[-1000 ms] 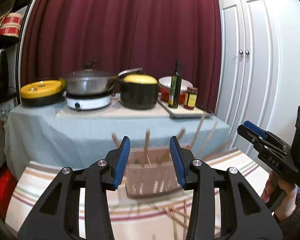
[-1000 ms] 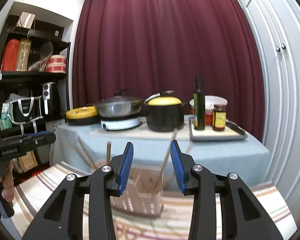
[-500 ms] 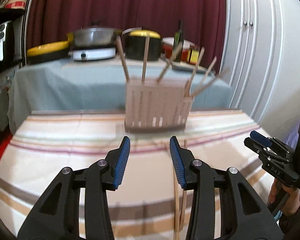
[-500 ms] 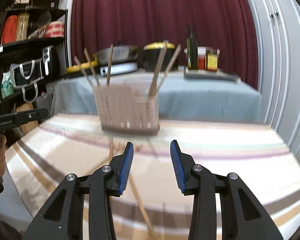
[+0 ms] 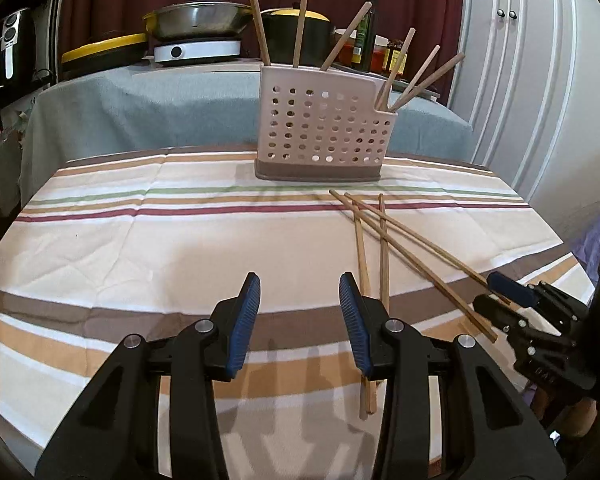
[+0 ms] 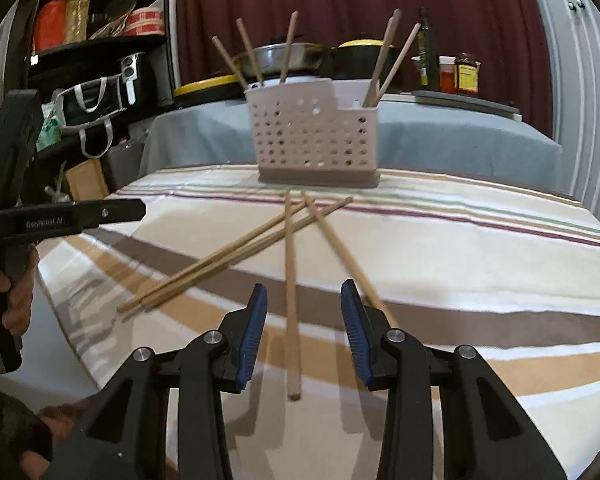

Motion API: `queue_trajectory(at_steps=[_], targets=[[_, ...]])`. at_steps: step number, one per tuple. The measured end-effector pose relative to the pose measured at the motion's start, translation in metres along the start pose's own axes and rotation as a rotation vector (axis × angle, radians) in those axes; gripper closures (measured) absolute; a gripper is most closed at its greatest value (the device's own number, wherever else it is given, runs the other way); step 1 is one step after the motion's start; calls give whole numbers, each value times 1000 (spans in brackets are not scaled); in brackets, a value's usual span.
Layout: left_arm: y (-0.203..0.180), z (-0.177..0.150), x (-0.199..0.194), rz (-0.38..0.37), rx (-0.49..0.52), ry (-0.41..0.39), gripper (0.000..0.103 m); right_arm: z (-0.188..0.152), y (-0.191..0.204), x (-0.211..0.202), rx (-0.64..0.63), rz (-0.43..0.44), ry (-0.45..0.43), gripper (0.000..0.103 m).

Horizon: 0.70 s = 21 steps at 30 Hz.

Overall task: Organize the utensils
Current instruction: 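Lower both tools to the loose chopsticks and close each on one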

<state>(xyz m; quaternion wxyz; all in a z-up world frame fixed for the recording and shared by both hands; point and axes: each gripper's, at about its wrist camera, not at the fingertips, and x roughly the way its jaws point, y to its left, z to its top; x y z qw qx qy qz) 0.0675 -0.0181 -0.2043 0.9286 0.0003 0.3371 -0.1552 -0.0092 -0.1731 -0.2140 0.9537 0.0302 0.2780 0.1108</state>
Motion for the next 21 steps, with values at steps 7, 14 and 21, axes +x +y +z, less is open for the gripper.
queue_trajectory(at_steps=[7, 14, 21], targets=[[-8, -14, 3, -17, 9, 25, 63, -13, 5, 6, -18, -7, 38, 76], [-19, -23, 3, -44, 27, 40, 63, -13, 2, 3, 2, -34, 36, 94], [-23, -37, 2, -59, 29, 73, 63, -13, 0, 1, 6, -60, 33, 96]])
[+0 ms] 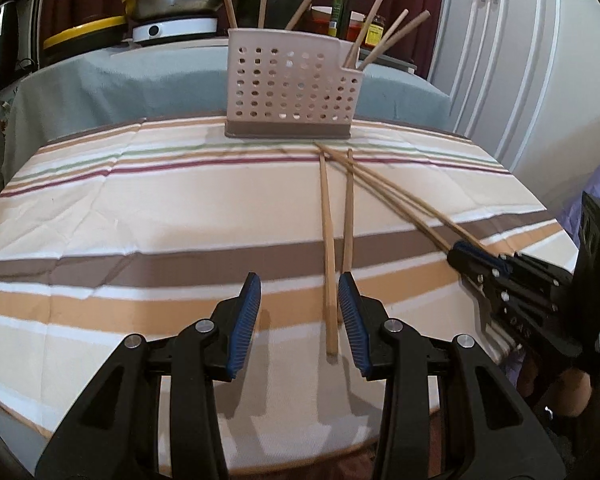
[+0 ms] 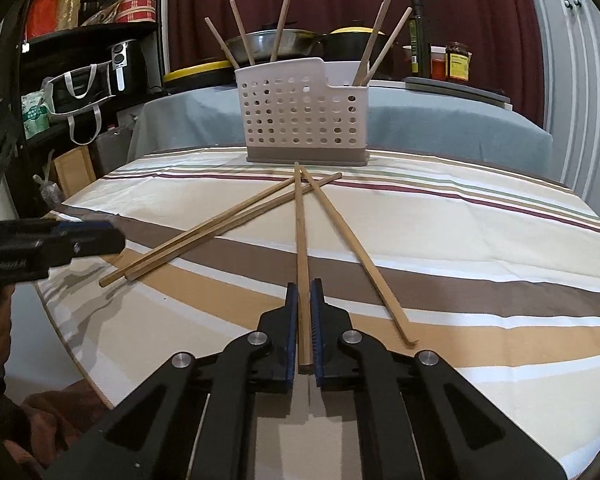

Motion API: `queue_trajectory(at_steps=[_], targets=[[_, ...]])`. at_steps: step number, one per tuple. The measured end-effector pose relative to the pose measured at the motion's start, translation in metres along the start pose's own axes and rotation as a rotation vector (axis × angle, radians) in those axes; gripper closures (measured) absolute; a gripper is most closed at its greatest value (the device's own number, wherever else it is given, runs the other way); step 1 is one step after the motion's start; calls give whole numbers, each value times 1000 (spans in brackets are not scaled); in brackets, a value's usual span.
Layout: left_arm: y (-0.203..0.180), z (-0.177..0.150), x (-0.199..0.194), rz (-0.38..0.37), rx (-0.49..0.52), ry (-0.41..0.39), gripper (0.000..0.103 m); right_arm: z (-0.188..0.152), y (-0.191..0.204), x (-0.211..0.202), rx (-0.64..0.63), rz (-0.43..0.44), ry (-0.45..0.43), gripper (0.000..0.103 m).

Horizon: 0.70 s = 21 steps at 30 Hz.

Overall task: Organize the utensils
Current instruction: 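Lower both tools to the loose chopsticks and close each on one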

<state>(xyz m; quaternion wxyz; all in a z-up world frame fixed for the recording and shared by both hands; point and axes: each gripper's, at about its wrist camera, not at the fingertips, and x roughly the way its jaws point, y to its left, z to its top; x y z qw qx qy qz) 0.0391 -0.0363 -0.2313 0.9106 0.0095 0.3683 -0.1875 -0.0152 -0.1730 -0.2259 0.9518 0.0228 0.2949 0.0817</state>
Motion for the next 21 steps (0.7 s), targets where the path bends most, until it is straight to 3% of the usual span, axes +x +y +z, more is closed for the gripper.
queue_trajectory(at_steps=[13, 14, 21], targets=[[-4, -17, 0, -9, 15, 34, 66, 0, -3, 0, 11, -10, 2, 96], [-4, -18, 1, -9, 18, 37, 73, 0, -3, 0, 10, -11, 2, 96], [-8, -20, 2, 0, 44, 27, 90, 1, -3, 0, 11, -8, 4, 96]])
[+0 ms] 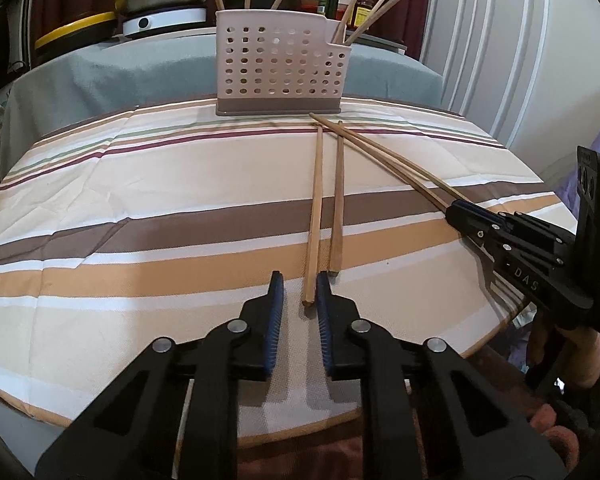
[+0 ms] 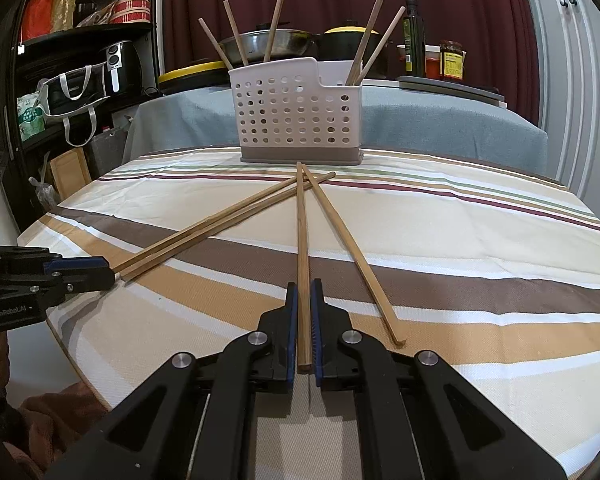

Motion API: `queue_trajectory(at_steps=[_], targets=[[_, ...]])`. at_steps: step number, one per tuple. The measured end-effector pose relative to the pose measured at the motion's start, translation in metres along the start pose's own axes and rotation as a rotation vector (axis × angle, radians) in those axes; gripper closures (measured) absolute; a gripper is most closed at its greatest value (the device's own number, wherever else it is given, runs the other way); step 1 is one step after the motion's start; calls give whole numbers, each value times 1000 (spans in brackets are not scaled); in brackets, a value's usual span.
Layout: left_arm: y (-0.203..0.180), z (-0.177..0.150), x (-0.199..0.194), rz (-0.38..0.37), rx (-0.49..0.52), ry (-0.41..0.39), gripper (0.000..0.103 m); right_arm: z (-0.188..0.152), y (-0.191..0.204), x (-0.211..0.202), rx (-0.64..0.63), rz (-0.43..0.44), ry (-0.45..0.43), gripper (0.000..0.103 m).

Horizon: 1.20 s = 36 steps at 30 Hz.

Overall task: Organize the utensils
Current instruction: 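Lower both tools to the loose chopsticks and close each on one, then lift both held chopsticks upright and carry them above the caddy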

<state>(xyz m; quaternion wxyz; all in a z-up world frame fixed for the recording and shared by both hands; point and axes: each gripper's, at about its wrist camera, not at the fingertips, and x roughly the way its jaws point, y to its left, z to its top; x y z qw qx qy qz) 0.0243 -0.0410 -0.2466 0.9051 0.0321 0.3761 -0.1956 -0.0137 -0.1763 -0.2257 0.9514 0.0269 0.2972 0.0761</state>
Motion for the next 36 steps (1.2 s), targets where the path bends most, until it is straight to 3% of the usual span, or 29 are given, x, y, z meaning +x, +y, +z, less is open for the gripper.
queue_trajectory(at_steps=[1, 15, 36], targets=[[-1, 0, 0, 3, 4, -4, 95, 0, 0, 0, -1, -1, 0, 96], [4, 6, -9, 34, -11, -70, 97, 5, -11, -5, 25, -36, -6, 96], [4, 49, -80, 71, 3, -288, 97, 66, -3, -70, 0, -54, -207, 96]])
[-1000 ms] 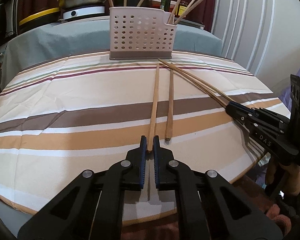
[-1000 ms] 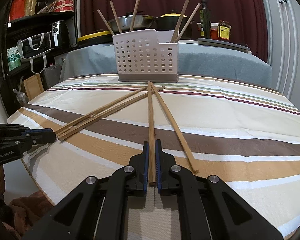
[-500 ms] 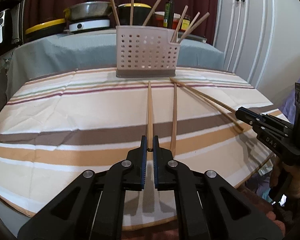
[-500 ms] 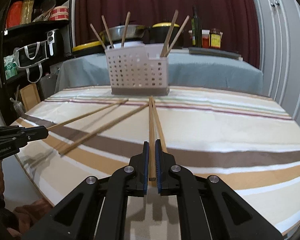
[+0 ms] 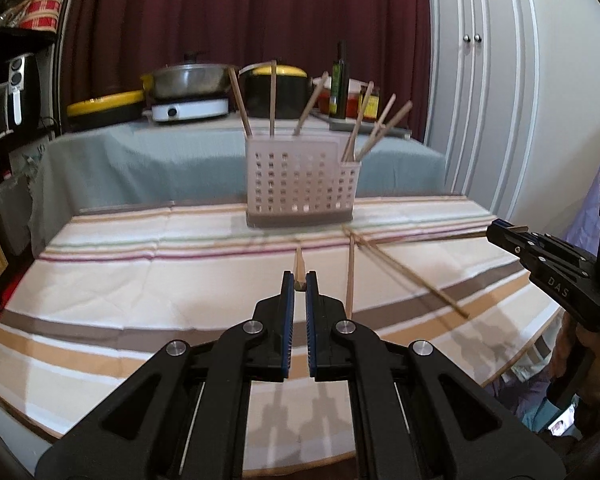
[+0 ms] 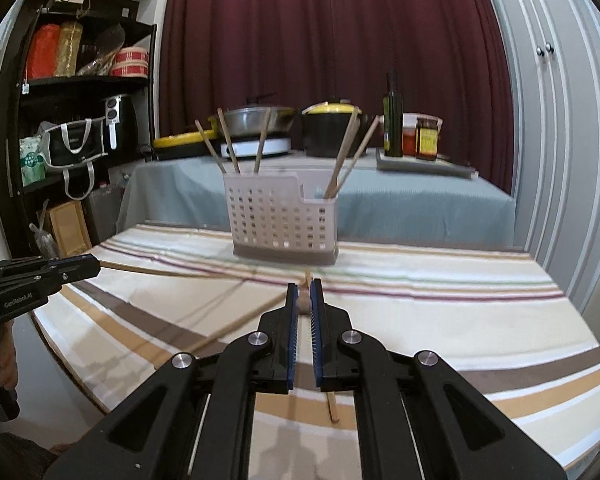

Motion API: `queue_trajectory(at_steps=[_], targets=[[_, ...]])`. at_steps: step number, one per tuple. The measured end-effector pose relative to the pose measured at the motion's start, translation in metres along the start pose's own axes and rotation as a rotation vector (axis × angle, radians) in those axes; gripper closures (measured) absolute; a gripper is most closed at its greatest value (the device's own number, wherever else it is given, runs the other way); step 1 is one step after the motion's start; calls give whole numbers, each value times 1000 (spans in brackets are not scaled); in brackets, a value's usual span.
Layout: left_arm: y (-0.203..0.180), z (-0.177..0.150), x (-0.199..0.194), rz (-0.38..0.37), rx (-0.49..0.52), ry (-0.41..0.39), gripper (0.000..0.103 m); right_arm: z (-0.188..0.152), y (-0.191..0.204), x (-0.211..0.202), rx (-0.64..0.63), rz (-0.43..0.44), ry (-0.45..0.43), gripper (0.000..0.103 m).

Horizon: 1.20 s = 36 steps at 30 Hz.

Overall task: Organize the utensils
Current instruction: 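Lift both held chopsticks upright and carry them above the caddy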

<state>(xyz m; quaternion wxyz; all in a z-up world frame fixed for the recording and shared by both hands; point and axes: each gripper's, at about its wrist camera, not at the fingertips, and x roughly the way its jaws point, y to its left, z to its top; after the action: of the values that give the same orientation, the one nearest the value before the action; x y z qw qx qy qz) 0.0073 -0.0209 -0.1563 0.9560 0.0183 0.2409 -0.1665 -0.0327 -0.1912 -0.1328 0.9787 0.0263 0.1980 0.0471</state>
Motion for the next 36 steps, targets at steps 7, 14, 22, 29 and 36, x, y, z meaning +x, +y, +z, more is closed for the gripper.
queue_trajectory(at_steps=[7, 14, 22, 29, 36], targets=[[1, 19, -25, 6, 1, -74, 97, 19, 3, -13, -5, 7, -49, 96], [0, 34, -40, -1, -4, -120, 97, 32, 6, -23, -6, 16, -76, 96], [4, 48, -45, 6, -20, -136, 97, 44, 4, -23, 5, 28, -56, 96], [11, 60, -36, 7, -43, -134, 97, 53, -1, -10, 12, 26, -44, 96], [16, 74, -24, 13, -51, -142, 97, 63, -5, 7, 16, 16, -57, 96]])
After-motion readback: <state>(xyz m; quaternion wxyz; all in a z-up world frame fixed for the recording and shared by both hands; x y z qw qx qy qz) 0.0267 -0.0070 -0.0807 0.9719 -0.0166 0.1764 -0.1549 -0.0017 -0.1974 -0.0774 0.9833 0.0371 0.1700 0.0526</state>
